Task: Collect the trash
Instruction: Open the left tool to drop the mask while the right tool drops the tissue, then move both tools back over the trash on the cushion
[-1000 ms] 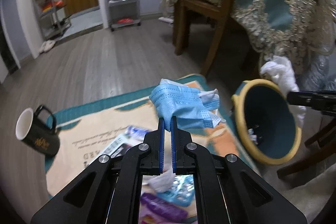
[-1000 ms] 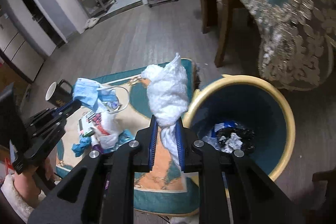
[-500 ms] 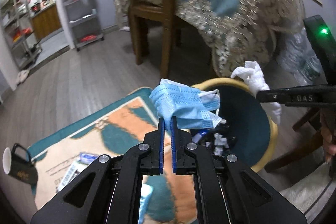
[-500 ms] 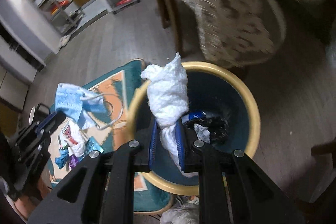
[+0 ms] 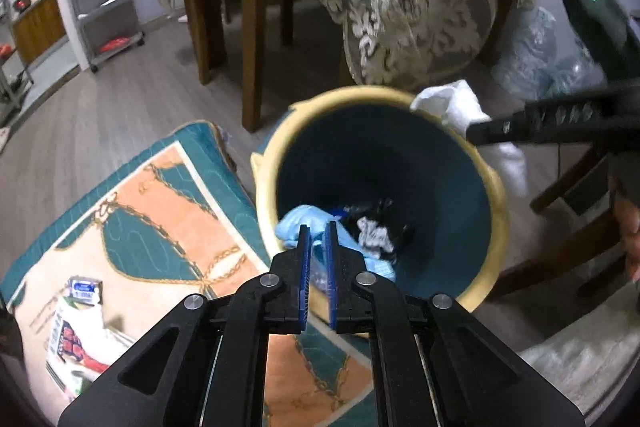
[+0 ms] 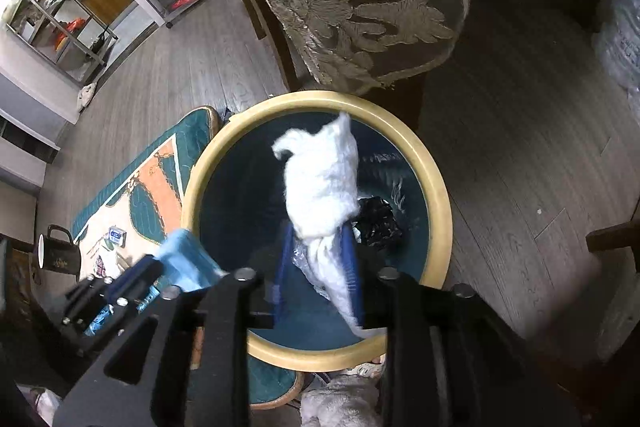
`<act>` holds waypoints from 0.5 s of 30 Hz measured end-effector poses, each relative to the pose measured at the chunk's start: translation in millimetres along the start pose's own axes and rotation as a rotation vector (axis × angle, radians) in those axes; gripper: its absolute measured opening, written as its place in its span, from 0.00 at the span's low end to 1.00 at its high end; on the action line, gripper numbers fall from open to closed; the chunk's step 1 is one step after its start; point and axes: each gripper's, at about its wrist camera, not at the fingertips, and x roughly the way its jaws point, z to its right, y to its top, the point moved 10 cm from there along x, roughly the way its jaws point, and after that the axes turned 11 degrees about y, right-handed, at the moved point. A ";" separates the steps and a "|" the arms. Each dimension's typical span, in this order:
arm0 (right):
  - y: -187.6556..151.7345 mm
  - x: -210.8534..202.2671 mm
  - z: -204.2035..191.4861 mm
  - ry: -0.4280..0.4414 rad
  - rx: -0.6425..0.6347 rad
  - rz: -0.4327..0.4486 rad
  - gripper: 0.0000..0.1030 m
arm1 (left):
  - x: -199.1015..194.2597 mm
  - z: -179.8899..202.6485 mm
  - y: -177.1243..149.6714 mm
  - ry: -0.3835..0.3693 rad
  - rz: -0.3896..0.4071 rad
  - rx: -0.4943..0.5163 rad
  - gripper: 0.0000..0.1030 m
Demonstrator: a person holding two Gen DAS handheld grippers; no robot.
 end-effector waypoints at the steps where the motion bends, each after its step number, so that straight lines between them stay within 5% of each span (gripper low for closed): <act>1: 0.8 0.0 0.0 0.001 0.000 0.002 0.41 | 1.5 0.6 -2.2 0.001 -0.005 0.005 0.11; 5: 3.6 0.7 -4.8 0.003 -0.010 0.010 0.57 | -2.6 -4.5 -4.5 0.008 0.001 0.000 0.18; 7: 6.0 0.1 -7.6 0.002 -0.015 0.015 0.62 | -6.2 -8.8 -3.0 0.015 0.011 -0.009 0.27; 9: 6.8 -1.5 -11.5 0.004 -0.021 0.025 0.67 | -8.2 -12.6 -1.6 0.026 0.019 -0.018 0.49; 11: 8.9 -3.7 -14.4 0.001 -0.030 0.037 0.74 | -14.8 -18.1 0.6 0.032 0.042 -0.031 0.60; 15: 12.5 -9.5 -22.3 0.003 -0.046 0.064 0.79 | -28.7 -27.6 4.7 0.052 0.072 -0.039 0.67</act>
